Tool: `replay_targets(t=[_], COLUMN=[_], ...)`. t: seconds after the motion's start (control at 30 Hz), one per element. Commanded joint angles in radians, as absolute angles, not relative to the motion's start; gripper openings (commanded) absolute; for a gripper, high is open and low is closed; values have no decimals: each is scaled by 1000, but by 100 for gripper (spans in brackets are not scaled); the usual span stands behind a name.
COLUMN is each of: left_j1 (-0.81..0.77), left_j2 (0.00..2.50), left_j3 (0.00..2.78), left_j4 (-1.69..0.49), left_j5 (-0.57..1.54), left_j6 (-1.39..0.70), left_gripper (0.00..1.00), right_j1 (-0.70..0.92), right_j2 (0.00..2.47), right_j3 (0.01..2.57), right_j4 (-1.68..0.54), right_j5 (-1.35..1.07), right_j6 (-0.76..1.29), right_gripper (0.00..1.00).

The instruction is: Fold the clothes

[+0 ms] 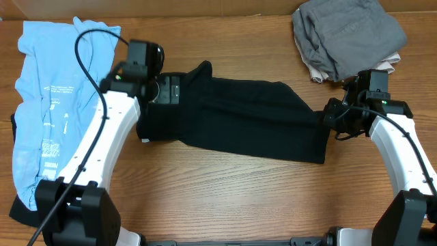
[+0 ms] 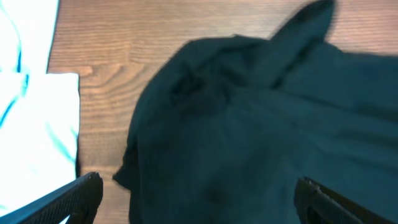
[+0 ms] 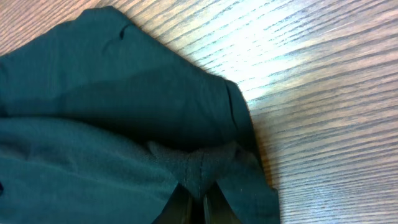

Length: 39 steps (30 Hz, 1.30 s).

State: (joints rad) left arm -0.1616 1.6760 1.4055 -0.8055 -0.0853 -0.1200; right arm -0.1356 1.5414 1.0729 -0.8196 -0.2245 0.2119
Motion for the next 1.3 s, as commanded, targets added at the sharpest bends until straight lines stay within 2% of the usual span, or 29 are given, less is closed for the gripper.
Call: replay_targets(t=[0.0,0.2,0.27,0.53,0.77,1.03,1.27], left_j1=[-181,-228,-239,-273,-354,-412,-412], left_j2=[1660,1667,1667,1669,1724,1880,1891], left_j3=[1519,1450,1405,1253,1198,1198,1198], left_j4=[-896,-997,-984,-830,-674,-669,-679], left_j5=[21,28,27,25,23,-96,-207], left_j6=[-3,55,52,42,68,67,43], left_gripper=[100,99,95,85,86,83,80], right_j1=[-133,-133,-133,-133,-133,-133,-133], right_j2=[1541,1541,1541,1541,1541,1541,1541], right_j3=[1067,1067,1067,1067,1067,1067,1067], right_j4=[-812,-817,-817,-820,-821,-832,-836], right_j5=[-219,-219,-219,-219,-219,-218,-218], right_j6=[208,208,208,209,209,208,208], right_gripper=[4,4,4,4,4,4,4])
